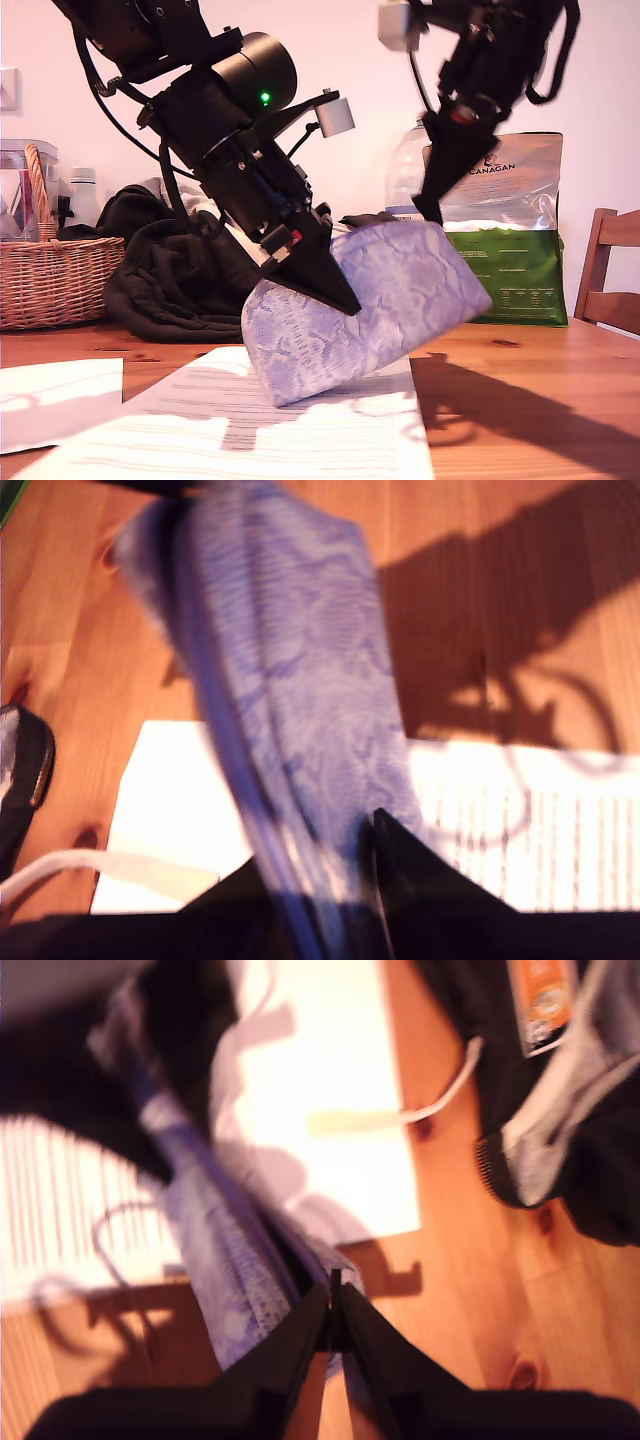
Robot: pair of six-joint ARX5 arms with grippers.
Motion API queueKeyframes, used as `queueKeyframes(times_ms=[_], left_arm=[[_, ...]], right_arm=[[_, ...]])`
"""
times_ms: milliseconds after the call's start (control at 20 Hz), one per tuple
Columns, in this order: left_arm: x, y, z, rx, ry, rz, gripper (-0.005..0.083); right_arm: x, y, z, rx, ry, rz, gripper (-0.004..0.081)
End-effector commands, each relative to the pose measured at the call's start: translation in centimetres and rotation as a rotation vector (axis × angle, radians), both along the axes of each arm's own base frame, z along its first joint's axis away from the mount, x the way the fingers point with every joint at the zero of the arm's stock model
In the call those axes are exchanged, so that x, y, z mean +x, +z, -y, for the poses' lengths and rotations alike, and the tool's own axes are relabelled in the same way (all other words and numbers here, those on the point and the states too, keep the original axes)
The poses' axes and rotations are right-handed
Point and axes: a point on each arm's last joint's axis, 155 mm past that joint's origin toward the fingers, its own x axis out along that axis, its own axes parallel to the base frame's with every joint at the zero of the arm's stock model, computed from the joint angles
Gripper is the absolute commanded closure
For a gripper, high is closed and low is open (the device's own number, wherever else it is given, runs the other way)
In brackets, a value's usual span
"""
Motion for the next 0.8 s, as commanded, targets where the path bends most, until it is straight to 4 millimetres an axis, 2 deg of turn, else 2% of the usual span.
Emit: queueKeyframes(times_ms=[0, 300, 750], left_arm=[[-0.9, -2.0, 0.1, 0.035, -0.024, -0.034, 0.0609], [-0.6, -2.1, -0.1, 0.049, -0.011, -0.022, 0.0609], [-0.5, -2.0, 0.0, 0.046, -0.008, -0.014, 0.0609]], right_arm=[[-0.1, 1.2, -1.6, 0.039, 0.014, 0.019, 0.0783], [-0.9, 1.9, -4.0, 0.141, -0.024, -0.029, 0.0783], [-3.3, 3.7, -7.6, 0.366, -0.015, -0.194, 0.0783]])
